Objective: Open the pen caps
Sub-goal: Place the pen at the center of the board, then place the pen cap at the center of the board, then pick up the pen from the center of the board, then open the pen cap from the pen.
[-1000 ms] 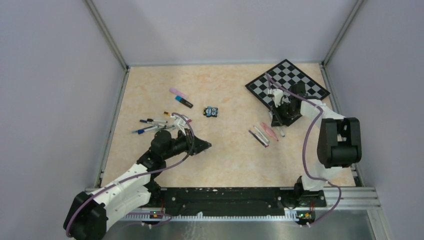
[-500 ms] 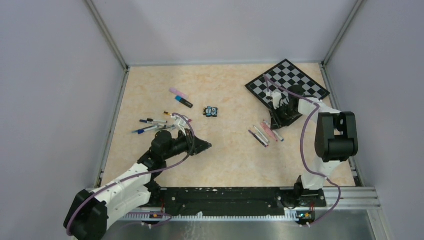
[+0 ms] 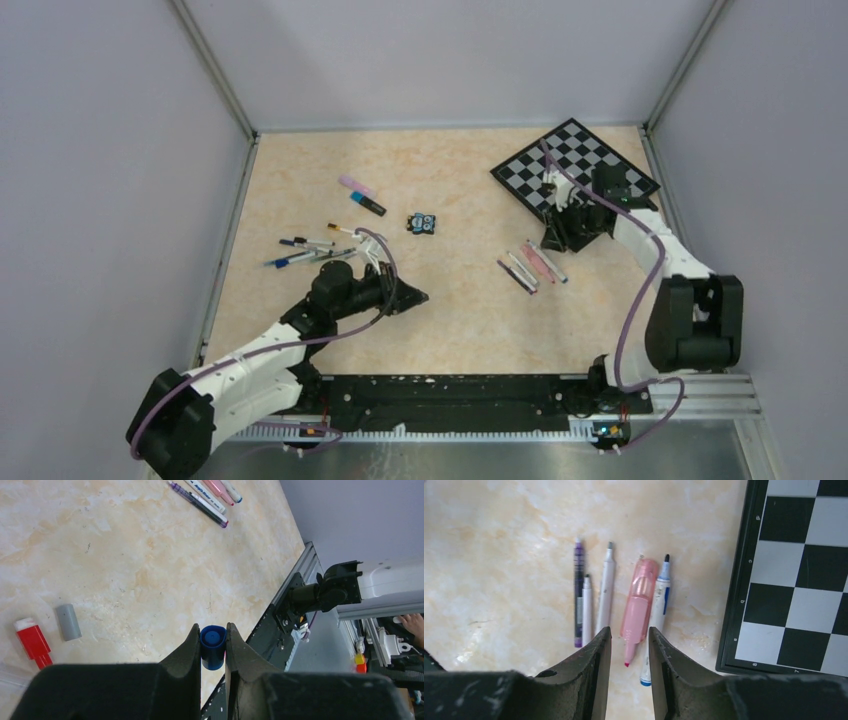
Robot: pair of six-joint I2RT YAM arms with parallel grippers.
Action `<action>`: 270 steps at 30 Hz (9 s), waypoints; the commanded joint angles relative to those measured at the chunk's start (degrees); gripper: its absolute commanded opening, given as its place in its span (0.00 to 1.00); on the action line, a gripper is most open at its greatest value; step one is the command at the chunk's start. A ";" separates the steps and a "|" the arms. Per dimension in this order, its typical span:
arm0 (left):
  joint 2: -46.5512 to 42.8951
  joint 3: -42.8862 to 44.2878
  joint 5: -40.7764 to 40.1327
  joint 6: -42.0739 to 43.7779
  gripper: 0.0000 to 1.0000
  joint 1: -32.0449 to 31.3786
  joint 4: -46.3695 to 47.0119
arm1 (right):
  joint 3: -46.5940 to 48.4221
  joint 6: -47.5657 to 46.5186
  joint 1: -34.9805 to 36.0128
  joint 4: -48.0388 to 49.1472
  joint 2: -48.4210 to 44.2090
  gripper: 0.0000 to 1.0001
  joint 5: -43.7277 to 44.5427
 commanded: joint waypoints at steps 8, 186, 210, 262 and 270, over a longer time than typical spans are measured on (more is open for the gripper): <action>14.14 15.45 -25.06 5.47 0.00 -14.76 -16.09 | -11.61 0.79 -0.40 8.66 -21.22 0.37 -15.30; 31.88 27.12 -51.39 -17.11 0.00 -25.86 12.20 | -28.45 38.51 11.06 47.43 -23.47 0.58 -30.11; 37.21 34.46 -54.35 -20.45 0.03 -29.76 6.66 | -28.37 40.95 15.06 50.91 -20.33 0.00 -23.75; 28.52 10.07 0.21 -0.39 0.54 -13.69 57.72 | -21.29 11.72 15.58 24.21 -18.85 0.00 -49.61; 29.11 10.61 -0.22 -0.80 0.03 -13.64 57.67 | -21.29 11.77 15.59 24.19 -18.62 0.00 -49.66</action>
